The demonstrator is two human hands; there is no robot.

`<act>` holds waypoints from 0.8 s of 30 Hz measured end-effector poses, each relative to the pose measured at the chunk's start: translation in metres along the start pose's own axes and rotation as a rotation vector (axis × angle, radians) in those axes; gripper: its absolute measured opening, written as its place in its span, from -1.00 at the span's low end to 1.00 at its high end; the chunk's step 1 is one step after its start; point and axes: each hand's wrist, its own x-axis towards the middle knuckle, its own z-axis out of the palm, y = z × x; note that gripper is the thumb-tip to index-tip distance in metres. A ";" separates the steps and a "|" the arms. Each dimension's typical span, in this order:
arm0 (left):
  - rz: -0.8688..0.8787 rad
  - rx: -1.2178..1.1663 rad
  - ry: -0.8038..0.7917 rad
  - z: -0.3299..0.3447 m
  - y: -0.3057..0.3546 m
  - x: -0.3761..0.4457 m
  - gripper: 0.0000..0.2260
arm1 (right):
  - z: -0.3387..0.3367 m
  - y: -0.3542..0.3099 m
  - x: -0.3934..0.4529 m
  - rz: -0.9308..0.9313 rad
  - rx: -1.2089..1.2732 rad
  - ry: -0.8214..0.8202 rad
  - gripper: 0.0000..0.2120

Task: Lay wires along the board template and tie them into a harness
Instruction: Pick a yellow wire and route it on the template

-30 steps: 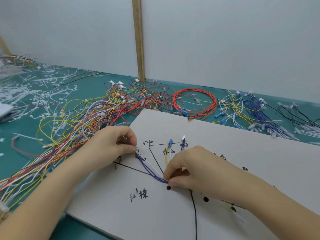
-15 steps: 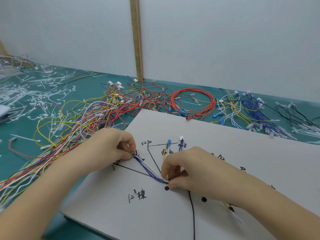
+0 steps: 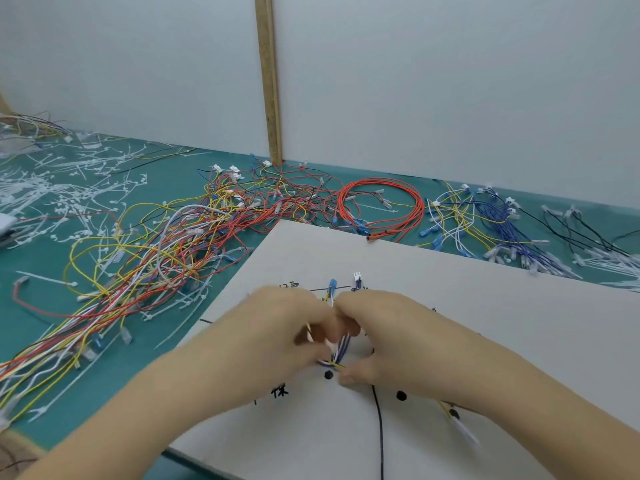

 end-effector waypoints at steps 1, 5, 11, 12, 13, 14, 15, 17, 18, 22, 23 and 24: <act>0.014 -0.028 -0.059 0.006 0.004 0.001 -0.91 | -0.001 0.001 -0.001 0.005 -0.005 -0.004 -0.70; -0.018 -0.046 -0.073 0.022 0.002 0.004 -0.95 | -0.005 0.006 -0.008 0.037 -0.063 -0.050 -0.74; -0.067 -0.161 -0.051 0.025 0.003 0.002 -0.80 | -0.009 0.002 -0.017 0.086 -0.090 -0.122 -0.72; -0.073 -0.177 -0.056 0.025 0.002 0.002 -0.78 | -0.012 0.002 -0.017 0.095 -0.095 -0.128 -0.71; -0.074 -0.186 -0.061 0.025 0.001 0.003 -0.78 | -0.014 0.003 -0.018 0.104 -0.101 -0.137 -0.71; -0.073 -0.192 -0.066 0.025 0.000 0.002 -0.79 | -0.016 0.004 -0.018 0.110 -0.107 -0.148 -0.72; -0.069 -0.195 -0.067 0.025 0.000 0.002 -0.81 | -0.017 0.005 -0.018 0.113 -0.110 -0.161 -0.73; -0.056 -0.191 -0.062 0.026 -0.001 0.000 -0.83 | -0.023 0.007 -0.019 0.108 -0.098 -0.200 -0.80; -0.051 -0.185 -0.058 0.026 -0.001 -0.001 -0.83 | -0.028 0.008 -0.020 0.109 -0.079 -0.226 -0.86; -0.035 -0.139 -0.052 0.026 0.001 -0.002 -0.81 | -0.050 0.018 -0.021 0.156 0.079 -0.317 -0.89; -0.029 -0.122 -0.053 0.026 0.002 -0.002 -0.80 | -0.053 0.021 -0.022 0.168 0.106 -0.339 -0.90; -0.027 -0.105 -0.055 0.026 0.003 -0.002 -0.82 | -0.053 0.023 -0.022 0.174 0.119 -0.359 -0.91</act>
